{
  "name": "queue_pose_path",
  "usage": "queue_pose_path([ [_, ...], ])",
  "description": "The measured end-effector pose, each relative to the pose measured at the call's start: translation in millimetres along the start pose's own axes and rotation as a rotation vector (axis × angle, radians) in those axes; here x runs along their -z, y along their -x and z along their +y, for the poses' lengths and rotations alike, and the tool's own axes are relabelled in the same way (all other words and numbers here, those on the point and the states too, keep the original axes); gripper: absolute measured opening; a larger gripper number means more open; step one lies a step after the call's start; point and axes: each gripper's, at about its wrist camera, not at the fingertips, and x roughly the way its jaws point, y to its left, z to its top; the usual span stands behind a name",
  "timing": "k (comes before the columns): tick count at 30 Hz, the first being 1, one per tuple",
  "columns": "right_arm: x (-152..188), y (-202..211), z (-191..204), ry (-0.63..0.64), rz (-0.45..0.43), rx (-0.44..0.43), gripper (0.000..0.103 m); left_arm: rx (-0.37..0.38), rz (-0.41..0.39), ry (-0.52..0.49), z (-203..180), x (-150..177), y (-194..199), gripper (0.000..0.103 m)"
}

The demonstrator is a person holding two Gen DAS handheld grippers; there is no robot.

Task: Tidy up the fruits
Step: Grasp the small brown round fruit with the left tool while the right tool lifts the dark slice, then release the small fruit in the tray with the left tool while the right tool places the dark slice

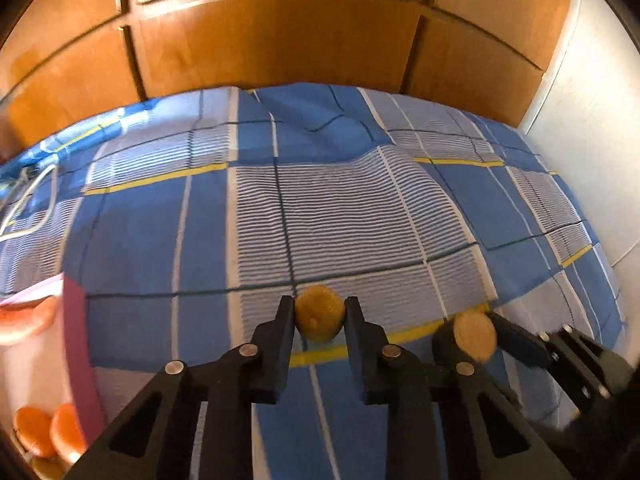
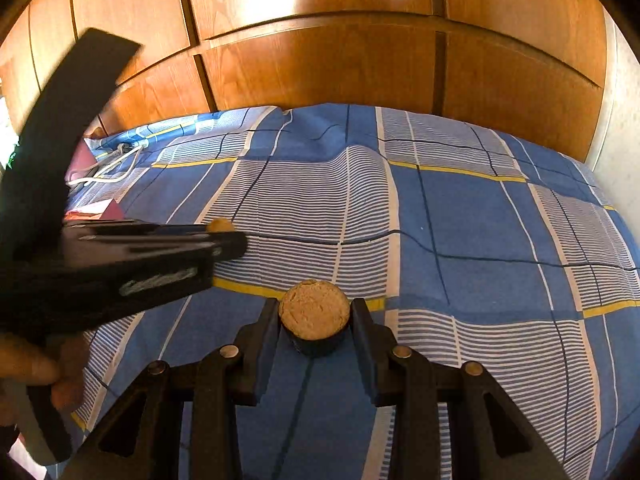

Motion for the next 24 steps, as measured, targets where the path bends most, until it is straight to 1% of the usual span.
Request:
queue_pose_path([
  [2, 0.1, -0.1, 0.0, 0.000, 0.001, 0.000, 0.036, 0.010, -0.014, 0.022, 4.1, 5.3, 14.8, 0.025],
  [5, 0.2, -1.4, -0.3, -0.001, 0.005, -0.002, 0.036, 0.000, -0.034, 0.042, 7.9, 15.5, 36.1, 0.025],
  [8, 0.7, -7.7, -1.7, -0.007, 0.035, -0.006, 0.036, -0.011, -0.056, 0.069, 15.1, 26.9, 57.4, 0.025],
  [10, 0.6, -8.4, -0.6, -0.001, 0.039, 0.000, 0.036, -0.014, -0.073, 0.082, 21.5, 35.6, 73.0, 0.025],
  [18, 0.0, -9.0, 6.5, 0.039, 0.044, 0.045, 0.035, -0.071, -0.139, 0.108, 53.9, 76.1, 133.0, 0.025],
  [24, 4.0, -5.0, 15.3, 0.067, 0.054, 0.068, 0.035, -0.116, -0.154, 0.144, 85.1, 107.5, 160.4, 0.025],
])
